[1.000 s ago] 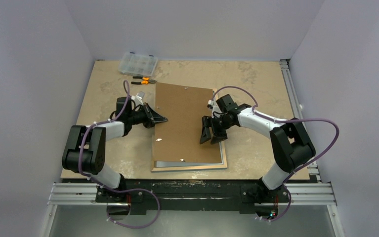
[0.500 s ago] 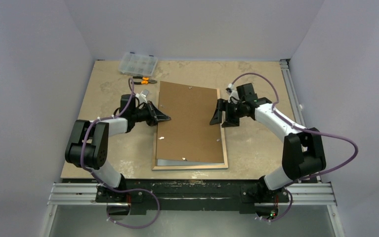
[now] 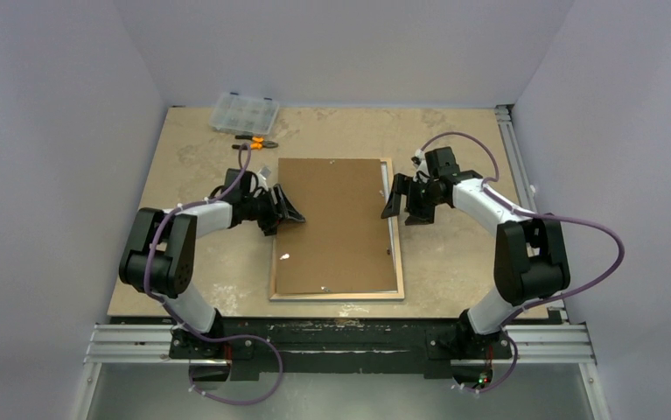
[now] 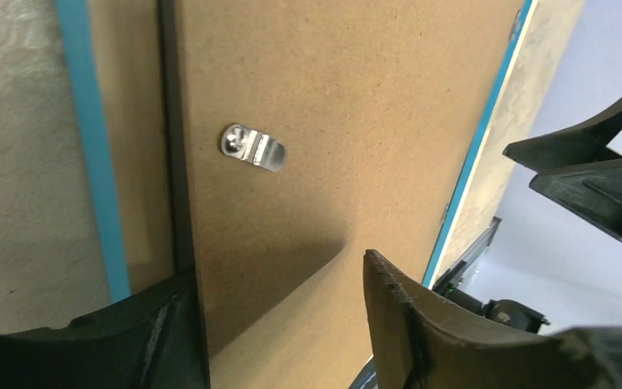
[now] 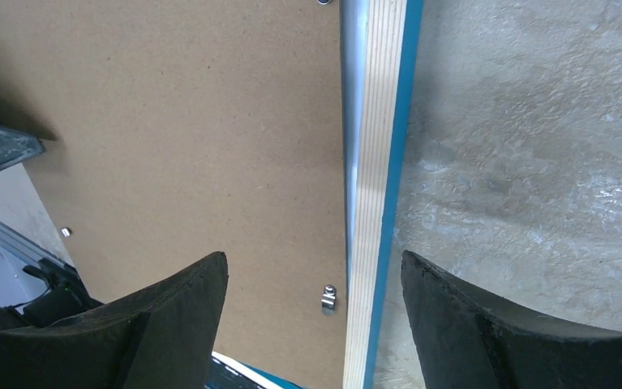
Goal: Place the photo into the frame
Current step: Place the photo frame item in the photo frame.
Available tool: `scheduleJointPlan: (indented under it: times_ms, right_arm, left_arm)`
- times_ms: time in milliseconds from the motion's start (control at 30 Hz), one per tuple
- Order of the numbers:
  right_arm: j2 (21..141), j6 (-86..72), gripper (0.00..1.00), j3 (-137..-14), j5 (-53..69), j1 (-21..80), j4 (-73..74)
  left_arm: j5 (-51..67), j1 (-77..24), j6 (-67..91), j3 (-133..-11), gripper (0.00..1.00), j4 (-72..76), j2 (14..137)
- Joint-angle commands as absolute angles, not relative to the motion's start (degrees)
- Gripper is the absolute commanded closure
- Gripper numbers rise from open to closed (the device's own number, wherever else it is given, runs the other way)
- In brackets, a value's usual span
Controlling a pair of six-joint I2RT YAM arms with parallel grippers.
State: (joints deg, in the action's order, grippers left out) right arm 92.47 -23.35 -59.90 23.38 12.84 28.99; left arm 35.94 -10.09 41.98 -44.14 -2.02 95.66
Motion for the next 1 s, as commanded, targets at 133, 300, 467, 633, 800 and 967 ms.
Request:
scheduleJointPlan:
  times_ms: [133,300,467,633,800,967]
  right_arm:
    - [92.39,-22.53,0.22,-60.94,21.38,12.98,27.42]
    - [92.73,-22.26,0.2,-60.73,20.23,12.96,27.21]
    - [94.56,-22.55,0.2,-60.88,20.05,12.81,26.26]
    - [96.37,-23.72,0.22,-60.73,19.82,11.63,24.26]
    - [98.03,-25.24,0.25,-60.74,23.77,9.83,22.04]
    - [97.83,-25.07,0.26,-60.51,24.06,9.28,22.08]
  left_arm:
    - [25.02,-13.73,35.4,-50.96,0.29,-15.0,92.24]
    - [21.56,-17.22,33.51,-56.37,0.29,-19.73,95.21]
    - [18.47,-20.48,31.63,-61.46,0.31,-24.45,98.62]
    - [18.76,-21.64,30.59,-62.96,0.39,-26.02,99.61]
    - [23.0,-21.66,31.72,-62.37,0.72,-24.26,99.0]
    - [26.51,-21.52,33.31,-62.73,0.96,-23.41,99.04]
